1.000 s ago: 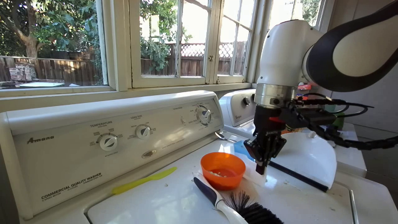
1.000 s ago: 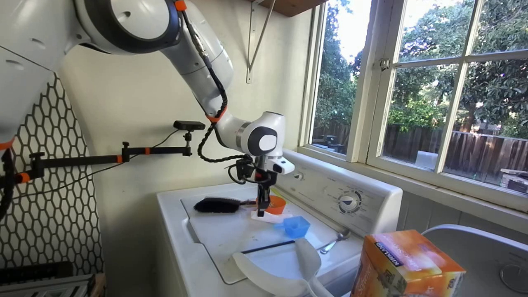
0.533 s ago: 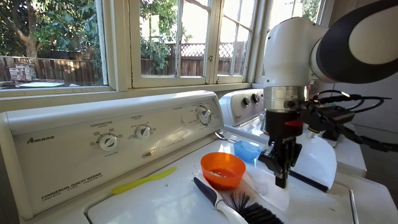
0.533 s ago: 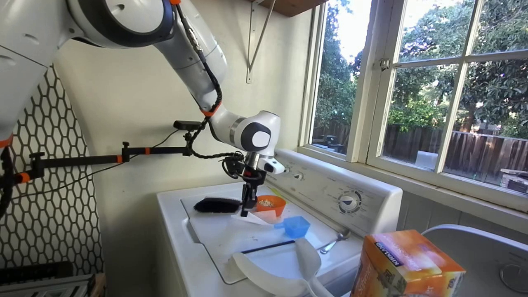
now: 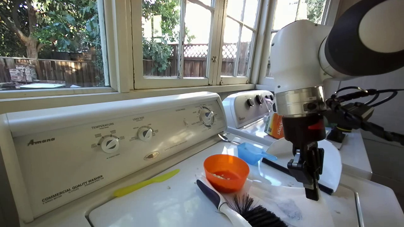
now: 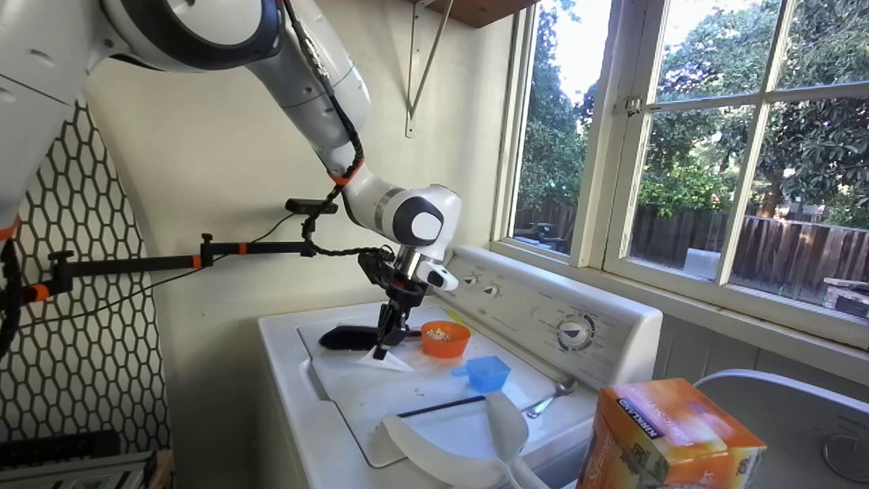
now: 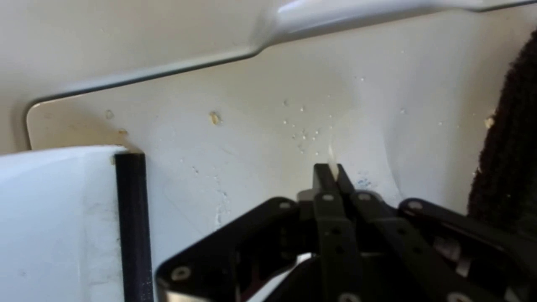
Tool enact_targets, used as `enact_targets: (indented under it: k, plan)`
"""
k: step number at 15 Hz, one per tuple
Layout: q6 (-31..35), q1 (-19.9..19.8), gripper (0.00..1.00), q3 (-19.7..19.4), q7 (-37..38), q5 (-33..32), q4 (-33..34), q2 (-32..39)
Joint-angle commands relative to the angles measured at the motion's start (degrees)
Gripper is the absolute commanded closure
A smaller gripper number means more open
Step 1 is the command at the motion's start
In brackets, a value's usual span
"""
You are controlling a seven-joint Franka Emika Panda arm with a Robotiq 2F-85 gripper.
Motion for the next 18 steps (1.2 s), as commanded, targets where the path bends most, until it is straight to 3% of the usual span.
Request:
enact_targets:
  k: [1,18]
  plan:
    - [-1.7,-0.5,1.0,0.0,-0.7,0.9,-0.5,-1.1]
    - [1.4,0.6,1.0,-1.4,3.8,-1.3,3.9,0.7]
